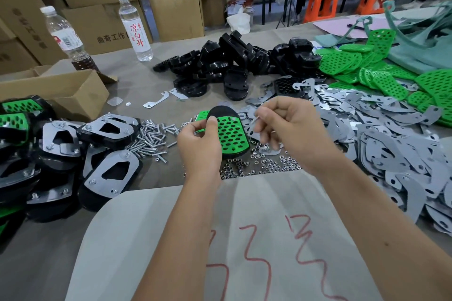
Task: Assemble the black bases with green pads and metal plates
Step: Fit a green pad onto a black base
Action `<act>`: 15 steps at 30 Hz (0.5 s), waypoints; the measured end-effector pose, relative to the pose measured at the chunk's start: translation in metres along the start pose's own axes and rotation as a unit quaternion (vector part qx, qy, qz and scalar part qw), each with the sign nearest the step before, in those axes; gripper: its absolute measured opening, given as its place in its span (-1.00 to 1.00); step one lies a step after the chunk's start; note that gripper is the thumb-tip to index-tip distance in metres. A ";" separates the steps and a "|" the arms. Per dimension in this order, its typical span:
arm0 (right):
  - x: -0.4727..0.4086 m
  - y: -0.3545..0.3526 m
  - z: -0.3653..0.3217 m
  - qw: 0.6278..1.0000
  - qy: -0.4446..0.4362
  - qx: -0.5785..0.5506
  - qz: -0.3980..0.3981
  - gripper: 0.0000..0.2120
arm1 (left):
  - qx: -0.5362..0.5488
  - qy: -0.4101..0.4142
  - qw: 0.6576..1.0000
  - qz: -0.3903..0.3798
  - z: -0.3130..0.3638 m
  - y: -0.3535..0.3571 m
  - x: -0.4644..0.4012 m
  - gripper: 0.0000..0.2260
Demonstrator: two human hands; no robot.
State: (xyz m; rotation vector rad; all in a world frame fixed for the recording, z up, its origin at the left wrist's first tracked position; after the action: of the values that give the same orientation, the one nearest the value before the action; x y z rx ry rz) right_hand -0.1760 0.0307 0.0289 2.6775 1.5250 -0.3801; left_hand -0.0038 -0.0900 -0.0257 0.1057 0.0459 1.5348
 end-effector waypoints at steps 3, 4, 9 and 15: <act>0.006 0.027 0.002 0.993 0.013 -0.081 -0.080 -0.88 | -0.012 0.021 1.000 -0.001 0.005 0.001 0.001 -0.89; 0.008 0.033 0.006 0.991 0.023 -0.081 -0.101 -0.88 | -0.012 0.026 1.000 -0.002 0.007 0.001 0.001 -0.89; 0.012 0.044 0.014 0.993 0.038 -0.020 -0.109 -0.87 | -0.019 0.057 0.998 0.009 0.015 -0.003 0.002 -0.90; 0.011 0.038 0.006 0.997 0.004 0.026 -0.072 -0.84 | 0.019 0.028 0.999 0.042 0.008 -0.011 -0.002 -0.88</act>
State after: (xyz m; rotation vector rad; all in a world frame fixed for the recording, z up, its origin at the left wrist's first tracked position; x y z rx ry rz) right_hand -0.1396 0.0200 0.0168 2.6188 1.7388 -0.4218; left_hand 0.0076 -0.0929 -0.0185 0.0960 0.1163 1.6211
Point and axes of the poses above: each hand's wrist, its own x-axis away from the middle knuckle, its own y-axis out of the palm, z = x × y, the point moved 10 cm from there along -x, towards the middle knuckle
